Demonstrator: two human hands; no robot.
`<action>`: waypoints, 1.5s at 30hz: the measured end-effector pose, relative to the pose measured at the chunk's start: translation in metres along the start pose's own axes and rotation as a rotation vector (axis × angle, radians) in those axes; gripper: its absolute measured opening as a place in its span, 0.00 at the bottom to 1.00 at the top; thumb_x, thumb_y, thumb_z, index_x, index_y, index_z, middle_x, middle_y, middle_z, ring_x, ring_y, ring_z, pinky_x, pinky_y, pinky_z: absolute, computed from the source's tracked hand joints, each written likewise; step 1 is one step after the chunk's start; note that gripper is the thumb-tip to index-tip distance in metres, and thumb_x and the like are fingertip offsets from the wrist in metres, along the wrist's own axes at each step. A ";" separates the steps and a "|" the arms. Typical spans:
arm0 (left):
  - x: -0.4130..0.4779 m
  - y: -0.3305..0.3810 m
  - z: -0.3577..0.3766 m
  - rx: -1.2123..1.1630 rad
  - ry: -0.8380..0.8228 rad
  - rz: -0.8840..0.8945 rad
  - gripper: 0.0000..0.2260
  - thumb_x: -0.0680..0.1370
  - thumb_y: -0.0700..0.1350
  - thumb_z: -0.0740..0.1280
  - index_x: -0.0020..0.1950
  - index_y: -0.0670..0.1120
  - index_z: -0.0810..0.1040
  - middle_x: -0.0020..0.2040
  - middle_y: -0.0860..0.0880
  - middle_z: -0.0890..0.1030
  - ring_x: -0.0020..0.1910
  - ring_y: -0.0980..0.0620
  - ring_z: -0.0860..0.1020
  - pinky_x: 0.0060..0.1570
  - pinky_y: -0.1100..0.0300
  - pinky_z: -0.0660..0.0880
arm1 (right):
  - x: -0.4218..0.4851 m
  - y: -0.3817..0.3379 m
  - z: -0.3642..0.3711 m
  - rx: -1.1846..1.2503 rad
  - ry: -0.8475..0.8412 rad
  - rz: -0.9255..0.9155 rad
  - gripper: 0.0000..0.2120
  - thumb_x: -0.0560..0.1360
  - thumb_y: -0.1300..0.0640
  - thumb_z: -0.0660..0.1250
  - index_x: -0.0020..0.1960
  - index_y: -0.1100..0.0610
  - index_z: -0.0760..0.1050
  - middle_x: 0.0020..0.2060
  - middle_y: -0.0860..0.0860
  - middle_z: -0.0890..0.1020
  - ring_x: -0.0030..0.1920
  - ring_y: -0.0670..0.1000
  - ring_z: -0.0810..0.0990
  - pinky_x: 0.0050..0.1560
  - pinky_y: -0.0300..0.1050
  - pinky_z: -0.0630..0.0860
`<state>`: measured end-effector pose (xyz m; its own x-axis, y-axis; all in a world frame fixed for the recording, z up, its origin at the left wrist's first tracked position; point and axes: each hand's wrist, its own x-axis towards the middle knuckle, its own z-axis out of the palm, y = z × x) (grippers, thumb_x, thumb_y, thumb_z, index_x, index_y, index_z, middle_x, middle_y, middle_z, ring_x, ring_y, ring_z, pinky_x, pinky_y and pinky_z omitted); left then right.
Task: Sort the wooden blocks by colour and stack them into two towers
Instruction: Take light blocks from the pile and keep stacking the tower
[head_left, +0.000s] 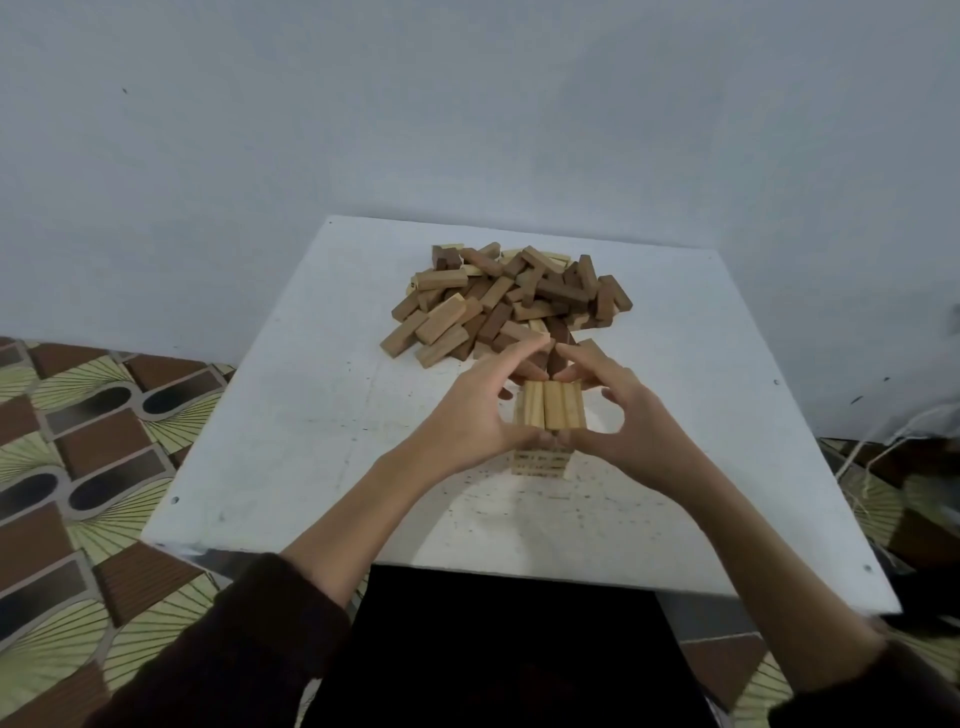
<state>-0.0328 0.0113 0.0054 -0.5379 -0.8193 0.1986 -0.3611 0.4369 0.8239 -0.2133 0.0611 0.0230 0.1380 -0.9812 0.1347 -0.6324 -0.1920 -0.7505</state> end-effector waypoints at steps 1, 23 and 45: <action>0.000 0.000 0.000 0.003 -0.001 -0.004 0.37 0.67 0.46 0.78 0.69 0.60 0.61 0.57 0.55 0.76 0.58 0.58 0.73 0.53 0.65 0.70 | 0.000 0.001 0.001 0.006 -0.004 0.001 0.36 0.67 0.60 0.76 0.66 0.40 0.61 0.52 0.35 0.73 0.52 0.27 0.68 0.50 0.17 0.60; -0.006 -0.006 -0.001 0.060 -0.047 -0.065 0.41 0.66 0.44 0.78 0.74 0.50 0.61 0.57 0.55 0.73 0.61 0.55 0.70 0.64 0.58 0.69 | -0.005 0.011 0.000 -0.034 -0.052 0.042 0.38 0.68 0.59 0.75 0.72 0.49 0.60 0.58 0.46 0.72 0.60 0.45 0.66 0.55 0.27 0.61; -0.002 -0.008 0.006 0.065 -0.077 -0.076 0.41 0.68 0.47 0.77 0.75 0.51 0.59 0.57 0.60 0.71 0.60 0.61 0.68 0.62 0.63 0.64 | -0.001 0.017 0.004 -0.010 -0.065 -0.010 0.39 0.68 0.60 0.76 0.73 0.49 0.61 0.58 0.46 0.74 0.61 0.47 0.69 0.60 0.32 0.63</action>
<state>-0.0334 0.0121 -0.0049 -0.5634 -0.8210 0.0931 -0.4502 0.3995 0.7986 -0.2213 0.0586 0.0075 0.1932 -0.9761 0.1000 -0.6384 -0.2025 -0.7426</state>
